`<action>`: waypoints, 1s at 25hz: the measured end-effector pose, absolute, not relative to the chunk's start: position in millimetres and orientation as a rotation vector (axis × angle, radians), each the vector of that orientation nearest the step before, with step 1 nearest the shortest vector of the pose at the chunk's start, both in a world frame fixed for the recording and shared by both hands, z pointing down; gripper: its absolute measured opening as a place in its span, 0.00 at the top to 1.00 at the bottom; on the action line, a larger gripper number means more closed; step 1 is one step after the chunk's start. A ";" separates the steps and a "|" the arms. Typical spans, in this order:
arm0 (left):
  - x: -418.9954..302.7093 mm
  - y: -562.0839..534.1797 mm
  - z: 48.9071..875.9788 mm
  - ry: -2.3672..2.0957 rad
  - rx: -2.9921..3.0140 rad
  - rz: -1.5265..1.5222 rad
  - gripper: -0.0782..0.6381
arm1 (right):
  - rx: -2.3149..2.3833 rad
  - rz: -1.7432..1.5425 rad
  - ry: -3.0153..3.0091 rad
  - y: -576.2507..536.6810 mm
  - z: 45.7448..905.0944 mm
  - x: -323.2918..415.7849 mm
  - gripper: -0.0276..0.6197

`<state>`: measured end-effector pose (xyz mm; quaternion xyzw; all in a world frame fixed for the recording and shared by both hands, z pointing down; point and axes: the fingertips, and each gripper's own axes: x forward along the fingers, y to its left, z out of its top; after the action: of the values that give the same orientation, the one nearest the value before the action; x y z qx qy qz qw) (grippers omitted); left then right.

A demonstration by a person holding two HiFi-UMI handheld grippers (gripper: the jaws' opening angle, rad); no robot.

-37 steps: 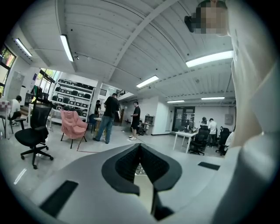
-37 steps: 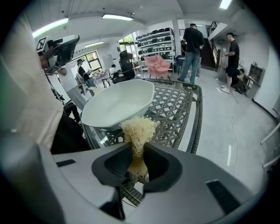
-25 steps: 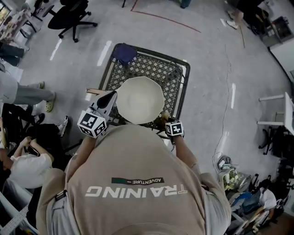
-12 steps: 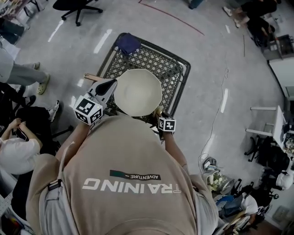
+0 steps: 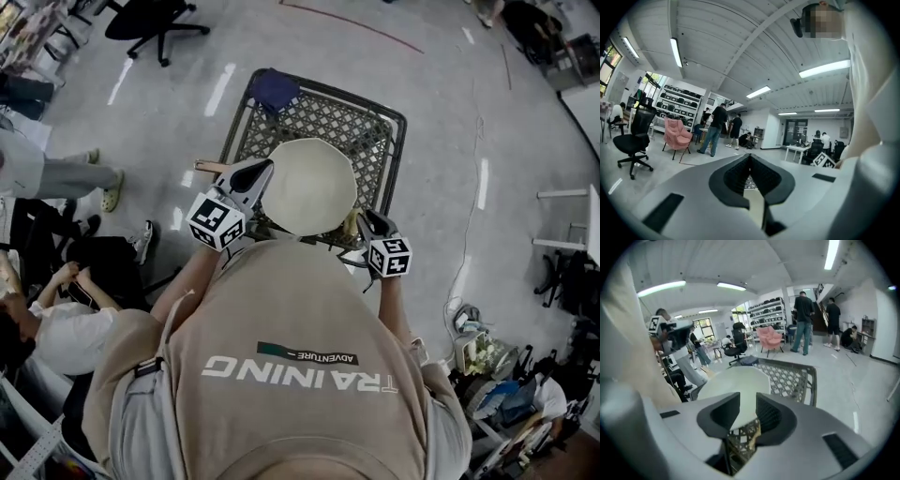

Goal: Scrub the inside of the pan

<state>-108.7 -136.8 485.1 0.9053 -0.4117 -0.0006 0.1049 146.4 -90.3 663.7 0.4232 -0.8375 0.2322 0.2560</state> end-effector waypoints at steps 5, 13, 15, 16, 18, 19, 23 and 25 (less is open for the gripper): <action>-95.5 -155.3 465.6 -1.113 2.783 0.019 0.87 | 1.134 0.404 -2.551 -122.4 563.8 101.4 0.89; -105.1 -195.5 389.4 -1.210 2.902 -0.092 0.87 | 1.216 0.084 -2.832 -185.3 411.5 64.4 0.93; -103.7 -199.8 374.0 -1.210 2.907 -0.123 0.87 | 1.190 0.057 -2.883 -190.5 391.4 58.0 0.93; -101.5 -200.6 366.4 -1.212 2.917 -0.129 0.87 | 1.177 0.044 -2.903 -191.5 382.8 54.5 0.93; -95.7 -201.2 352.9 -1.212 2.940 -0.146 0.87 | 1.151 0.002 -2.919 -191.8 368.1 47.3 0.93; -92.6 -201.3 348.1 -1.207 2.944 -0.163 0.87 | 1.132 -0.016 -2.925 -191.1 362.3 44.0 0.93; -83.0 -201.7 344.7 -1.158 2.925 -0.221 0.87 | 1.122 -0.013 -2.936 -190.9 352.1 43.3 0.93; -80.9 -201.0 349.7 -1.151 2.923 -0.203 0.87 | 1.154 0.008 -2.914 -194.2 354.3 49.2 0.93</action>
<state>-80.9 -201.0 349.7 0.9285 -0.3655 -0.0646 -0.0030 49.2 -194.2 354.3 0.3682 -0.9297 0.0025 0.0039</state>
